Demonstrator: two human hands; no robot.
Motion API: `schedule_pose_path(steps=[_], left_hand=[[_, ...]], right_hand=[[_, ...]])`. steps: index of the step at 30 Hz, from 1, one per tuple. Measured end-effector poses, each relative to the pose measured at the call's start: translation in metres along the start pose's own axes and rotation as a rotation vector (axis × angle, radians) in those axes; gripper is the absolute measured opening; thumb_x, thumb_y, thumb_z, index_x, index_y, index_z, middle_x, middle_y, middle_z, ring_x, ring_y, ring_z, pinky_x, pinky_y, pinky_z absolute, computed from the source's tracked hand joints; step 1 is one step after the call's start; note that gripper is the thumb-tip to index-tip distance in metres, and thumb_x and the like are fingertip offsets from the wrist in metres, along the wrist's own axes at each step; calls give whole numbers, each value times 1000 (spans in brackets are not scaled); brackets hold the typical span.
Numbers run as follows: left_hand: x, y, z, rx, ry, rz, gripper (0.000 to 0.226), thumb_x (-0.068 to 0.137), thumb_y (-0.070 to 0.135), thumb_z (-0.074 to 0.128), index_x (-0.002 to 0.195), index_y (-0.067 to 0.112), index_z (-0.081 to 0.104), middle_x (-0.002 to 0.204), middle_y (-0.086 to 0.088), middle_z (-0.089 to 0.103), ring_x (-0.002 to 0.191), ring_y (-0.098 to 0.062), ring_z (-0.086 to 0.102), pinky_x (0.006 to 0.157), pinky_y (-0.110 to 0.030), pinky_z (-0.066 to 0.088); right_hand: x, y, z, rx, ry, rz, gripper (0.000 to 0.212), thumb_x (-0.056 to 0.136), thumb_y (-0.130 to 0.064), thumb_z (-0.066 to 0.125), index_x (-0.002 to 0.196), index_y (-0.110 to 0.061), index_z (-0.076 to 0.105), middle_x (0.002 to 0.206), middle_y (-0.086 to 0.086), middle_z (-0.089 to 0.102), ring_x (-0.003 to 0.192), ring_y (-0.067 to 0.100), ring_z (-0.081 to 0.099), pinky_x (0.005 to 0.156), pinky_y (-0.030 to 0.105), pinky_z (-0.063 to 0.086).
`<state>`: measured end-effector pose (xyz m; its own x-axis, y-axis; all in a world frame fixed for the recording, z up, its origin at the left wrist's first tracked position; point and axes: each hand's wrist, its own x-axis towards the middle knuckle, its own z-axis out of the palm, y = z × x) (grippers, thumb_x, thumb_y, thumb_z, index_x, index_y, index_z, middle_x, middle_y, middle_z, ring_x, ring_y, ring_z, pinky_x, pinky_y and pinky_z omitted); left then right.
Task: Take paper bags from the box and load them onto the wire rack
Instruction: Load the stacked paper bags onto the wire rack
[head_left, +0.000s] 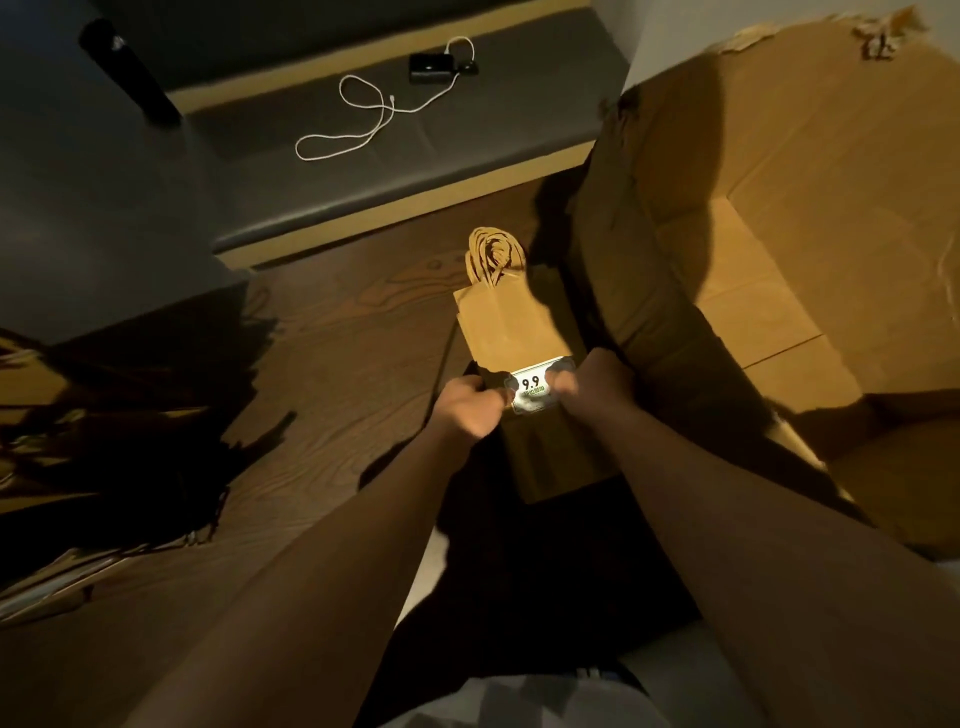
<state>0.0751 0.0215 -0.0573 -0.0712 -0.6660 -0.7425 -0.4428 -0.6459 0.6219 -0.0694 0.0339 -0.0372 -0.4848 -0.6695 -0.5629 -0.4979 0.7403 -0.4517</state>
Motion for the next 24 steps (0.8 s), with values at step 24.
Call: schedule_pose_path(steps=[24], left_hand=[[-72, -4, -101, -332, 72, 311, 34, 85, -10, 66, 100, 18, 54, 88, -7, 71, 86, -26, 67, 75, -39, 57]], right_hand=[[-59, -49, 7, 759, -303, -160, 45, 74, -1, 79, 115, 0, 61, 102, 11, 71, 73, 18, 69, 57, 27, 56]])
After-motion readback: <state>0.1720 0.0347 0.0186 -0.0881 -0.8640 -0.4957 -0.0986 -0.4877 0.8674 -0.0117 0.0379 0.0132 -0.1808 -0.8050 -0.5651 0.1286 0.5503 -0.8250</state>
